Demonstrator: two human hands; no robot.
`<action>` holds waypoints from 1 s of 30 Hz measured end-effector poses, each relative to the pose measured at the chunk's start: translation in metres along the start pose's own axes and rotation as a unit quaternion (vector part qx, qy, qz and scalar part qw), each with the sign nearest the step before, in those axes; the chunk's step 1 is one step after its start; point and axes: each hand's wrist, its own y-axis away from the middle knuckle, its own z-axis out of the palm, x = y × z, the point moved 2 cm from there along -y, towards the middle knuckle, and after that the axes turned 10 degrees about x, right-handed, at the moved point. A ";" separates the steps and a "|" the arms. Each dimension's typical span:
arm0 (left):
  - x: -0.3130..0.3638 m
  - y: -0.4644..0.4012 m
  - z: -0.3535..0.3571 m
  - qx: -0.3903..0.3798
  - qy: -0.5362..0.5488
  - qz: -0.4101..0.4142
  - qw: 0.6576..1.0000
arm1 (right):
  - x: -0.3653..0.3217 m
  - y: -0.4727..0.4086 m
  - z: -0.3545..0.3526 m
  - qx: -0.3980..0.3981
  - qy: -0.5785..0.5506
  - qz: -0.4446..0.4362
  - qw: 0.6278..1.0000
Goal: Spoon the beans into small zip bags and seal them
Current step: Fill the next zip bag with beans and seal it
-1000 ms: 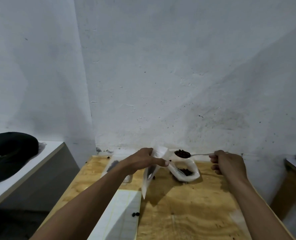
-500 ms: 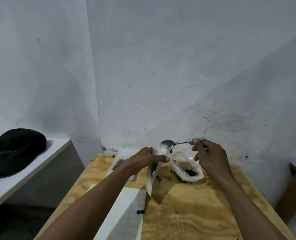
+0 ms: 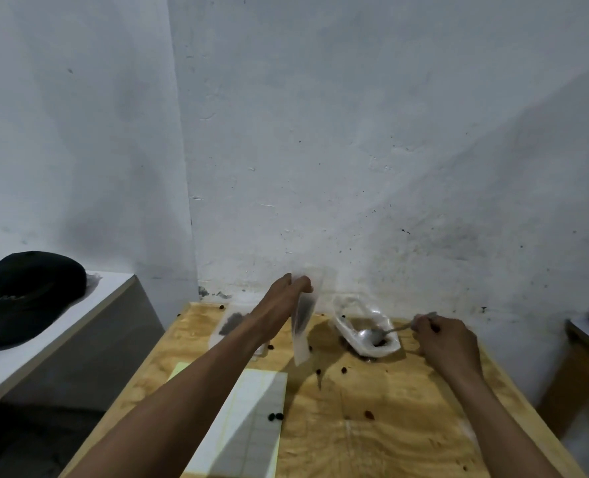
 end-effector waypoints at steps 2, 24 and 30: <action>0.002 0.004 0.006 -0.003 0.061 -0.044 0.997 | 0.007 0.002 0.005 -0.018 0.055 0.023 0.998; 0.009 0.015 0.012 0.096 0.235 0.017 0.967 | -0.074 0.010 0.025 -0.148 -0.210 -0.036 0.966; 0.015 0.020 0.016 0.095 0.194 0.032 0.976 | -0.085 0.005 0.014 -0.175 -0.223 -0.040 0.958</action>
